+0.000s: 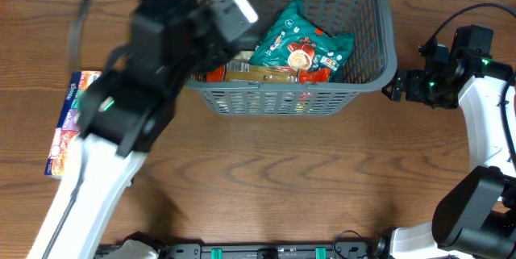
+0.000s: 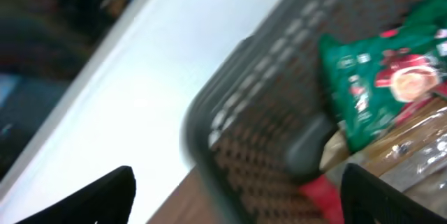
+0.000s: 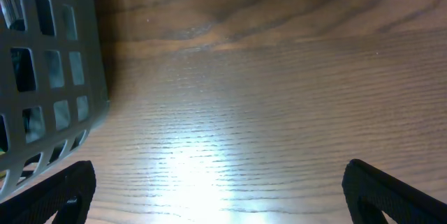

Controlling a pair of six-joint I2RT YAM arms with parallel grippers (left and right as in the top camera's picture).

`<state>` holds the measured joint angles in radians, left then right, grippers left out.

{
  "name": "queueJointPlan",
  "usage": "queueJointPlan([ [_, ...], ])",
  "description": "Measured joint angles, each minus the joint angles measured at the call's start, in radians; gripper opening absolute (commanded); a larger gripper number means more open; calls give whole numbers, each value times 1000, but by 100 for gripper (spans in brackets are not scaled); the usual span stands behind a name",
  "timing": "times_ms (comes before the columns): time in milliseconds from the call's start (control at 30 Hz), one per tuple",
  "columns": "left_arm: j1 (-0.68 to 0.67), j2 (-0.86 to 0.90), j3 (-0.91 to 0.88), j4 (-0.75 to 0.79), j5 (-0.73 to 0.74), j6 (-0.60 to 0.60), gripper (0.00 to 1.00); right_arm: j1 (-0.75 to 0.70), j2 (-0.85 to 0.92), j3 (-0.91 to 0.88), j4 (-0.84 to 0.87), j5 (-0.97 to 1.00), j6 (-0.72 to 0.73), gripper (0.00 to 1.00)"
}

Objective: Pack container
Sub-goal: 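Open the left gripper and withdraw it toward the tissue packs, then lower the left gripper onto the teal wipes pouch and grasp it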

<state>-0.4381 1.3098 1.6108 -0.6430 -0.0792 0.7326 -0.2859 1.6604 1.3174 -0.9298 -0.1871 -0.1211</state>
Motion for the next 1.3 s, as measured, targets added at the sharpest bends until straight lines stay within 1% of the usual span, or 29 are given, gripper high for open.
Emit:
queueJointPlan([
  [67,8,-55,6,-83,-62,-54,85,0,0,0,0,0,0,99],
  [100,19,-80,8,-135,-91,-89,88,0,0,0,0,0,0,99],
  [167,56,-122,11,-272,-136,-190,90,0,0,0,0,0,0,99],
  [267,131,-163,11,-475,-177,-361,90,0,0,0,0,-1,0,99],
  [367,209,-190,10,-637,-199,-512,91,0,0,0,0,-1,0,99],
  [433,254,-206,9,-706,-207,-594,91,0,0,0,0,-1,0,99],
  [500,298,-230,-1,-739,-211,-661,91,0,0,0,0,-1,0,99],
  [600,355,-283,-47,-750,-201,-735,91,0,0,0,2,-1,0,99],
  [767,437,-371,-187,-738,-133,-789,96,0,0,0,3,-2,0,99],
  [867,478,-385,-282,-720,-78,-801,99,0,0,0,4,-3,0,99],
  [933,507,-378,-363,-684,-45,-808,100,0,0,0,5,-3,0,99],
  [1100,587,-309,-562,-571,22,-827,99,0,0,0,18,-3,0,99],
  [1300,645,-208,-682,-389,52,-843,99,0,0,0,37,-4,0,99],
])
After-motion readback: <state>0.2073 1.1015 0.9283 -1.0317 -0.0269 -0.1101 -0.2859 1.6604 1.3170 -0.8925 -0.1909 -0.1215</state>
